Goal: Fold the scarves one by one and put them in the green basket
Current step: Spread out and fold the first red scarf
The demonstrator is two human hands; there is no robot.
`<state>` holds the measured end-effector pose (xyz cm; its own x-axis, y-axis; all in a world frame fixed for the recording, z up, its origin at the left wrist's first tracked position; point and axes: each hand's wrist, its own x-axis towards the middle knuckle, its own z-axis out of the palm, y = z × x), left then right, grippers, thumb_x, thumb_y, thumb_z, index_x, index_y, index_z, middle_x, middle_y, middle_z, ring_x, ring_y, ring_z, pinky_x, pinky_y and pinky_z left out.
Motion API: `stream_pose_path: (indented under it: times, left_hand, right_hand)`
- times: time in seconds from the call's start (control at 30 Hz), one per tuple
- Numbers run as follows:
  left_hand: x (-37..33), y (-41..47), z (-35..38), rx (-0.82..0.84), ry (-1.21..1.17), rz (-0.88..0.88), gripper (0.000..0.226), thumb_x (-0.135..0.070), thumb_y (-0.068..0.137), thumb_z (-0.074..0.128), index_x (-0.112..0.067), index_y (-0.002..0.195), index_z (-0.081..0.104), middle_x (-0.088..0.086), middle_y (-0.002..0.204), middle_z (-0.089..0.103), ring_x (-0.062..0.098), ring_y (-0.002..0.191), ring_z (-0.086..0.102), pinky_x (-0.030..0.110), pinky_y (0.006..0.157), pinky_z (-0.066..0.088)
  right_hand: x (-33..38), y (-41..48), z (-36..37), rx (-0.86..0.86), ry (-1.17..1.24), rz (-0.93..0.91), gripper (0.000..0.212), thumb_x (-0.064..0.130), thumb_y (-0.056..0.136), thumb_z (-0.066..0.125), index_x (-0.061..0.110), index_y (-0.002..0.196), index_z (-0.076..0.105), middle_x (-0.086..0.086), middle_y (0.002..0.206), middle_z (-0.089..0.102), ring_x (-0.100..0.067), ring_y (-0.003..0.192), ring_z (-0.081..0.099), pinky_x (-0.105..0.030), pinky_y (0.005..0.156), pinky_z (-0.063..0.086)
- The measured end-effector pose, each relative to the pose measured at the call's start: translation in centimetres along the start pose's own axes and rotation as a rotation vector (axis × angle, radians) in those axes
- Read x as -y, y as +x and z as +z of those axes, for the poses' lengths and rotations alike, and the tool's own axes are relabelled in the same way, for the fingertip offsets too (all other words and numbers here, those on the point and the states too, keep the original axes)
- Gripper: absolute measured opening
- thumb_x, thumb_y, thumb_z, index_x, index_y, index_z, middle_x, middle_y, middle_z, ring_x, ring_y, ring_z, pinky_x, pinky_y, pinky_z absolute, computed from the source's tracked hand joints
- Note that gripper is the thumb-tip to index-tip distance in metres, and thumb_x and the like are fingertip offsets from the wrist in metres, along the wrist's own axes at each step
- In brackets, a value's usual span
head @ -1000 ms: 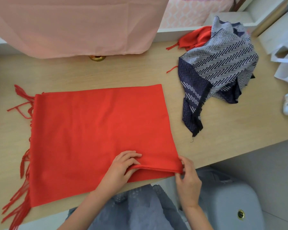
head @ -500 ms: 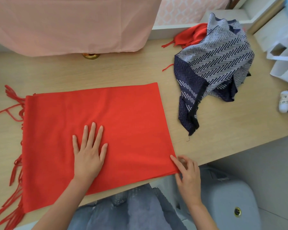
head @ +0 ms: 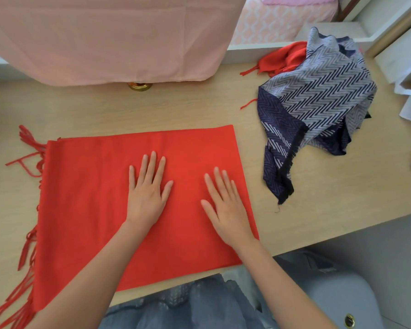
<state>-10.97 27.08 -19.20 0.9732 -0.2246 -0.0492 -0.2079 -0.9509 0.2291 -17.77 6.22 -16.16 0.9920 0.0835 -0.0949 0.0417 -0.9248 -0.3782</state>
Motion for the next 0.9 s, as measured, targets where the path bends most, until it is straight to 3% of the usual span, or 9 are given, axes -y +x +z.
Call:
stream_pose_path:
  times: [0.1,0.37,0.5,0.63,0.8,0.9]
  left_hand:
    - [0.3,0.4,0.3,-0.015,0.018,-0.058,0.065,-0.053,0.096,0.023,-0.022,0.153,0.021,0.001,0.161,0.015,0.019,0.149,0.006,0.051,0.119,0.004]
    - [0.9,1.0,0.2,-0.020,0.028,-0.093,0.070,-0.057,0.094,0.021,-0.019,0.153,0.019,0.002,0.161,0.012,0.021,0.149,0.002,0.054,0.118,0.002]
    - [-0.9,0.9,-0.5,-0.105,0.001,-0.019,0.060,-0.045,0.098,0.026,-0.014,0.150,0.029,0.008,0.159,0.020,0.024,0.149,0.008,0.053,0.119,0.005]
    - [-1.6,0.5,0.4,-0.058,0.008,0.009,0.062,-0.049,0.097,0.025,-0.020,0.152,0.024,0.005,0.160,0.018,0.022,0.148,0.009,0.052,0.118,0.009]
    - [-1.3,0.6,0.6,-0.039,0.022,0.010,0.062,-0.049,0.097,0.026,-0.023,0.153,0.020,0.003,0.161,0.014,0.021,0.149,0.008,0.051,0.119,0.009]
    - [-1.4,0.7,0.7,-0.052,0.014,0.006,0.062,-0.048,0.097,0.028,-0.021,0.153,0.022,0.004,0.161,0.016,0.021,0.149,0.009,0.051,0.119,0.009]
  right_hand:
    - [-1.0,0.8,1.9,0.001,-0.157,0.073,0.059,0.052,0.101,0.016,0.025,0.153,0.013,-0.002,0.161,0.007,-0.020,0.148,0.002,-0.038,0.119,0.009]
    - [-3.1,-0.5,1.1,-0.078,-0.136,0.288,0.063,0.052,0.100,0.012,0.017,0.153,0.009,-0.004,0.160,0.005,-0.019,0.148,-0.001,-0.039,0.120,0.004]
    - [-2.6,2.9,-0.5,-0.126,-0.073,0.178,0.063,0.046,0.101,0.019,0.012,0.153,0.011,-0.003,0.160,0.004,-0.018,0.148,-0.004,-0.036,0.120,-0.002]
    - [-3.6,8.1,-0.6,-0.036,-0.160,0.010,0.063,0.047,0.099,0.019,0.015,0.152,0.017,-0.005,0.160,0.008,-0.019,0.147,-0.001,-0.037,0.120,0.000]
    - [-5.8,10.0,-0.6,0.019,-0.177,0.042,0.070,0.057,0.094,0.014,0.020,0.153,0.012,-0.001,0.160,0.006,-0.019,0.148,0.002,-0.036,0.119,0.000]
    - [-6.3,10.1,-1.7,-0.051,-0.051,0.156,0.068,0.050,0.097,0.034,0.016,0.152,0.012,-0.006,0.159,0.014,-0.020,0.147,0.010,-0.038,0.117,0.004]
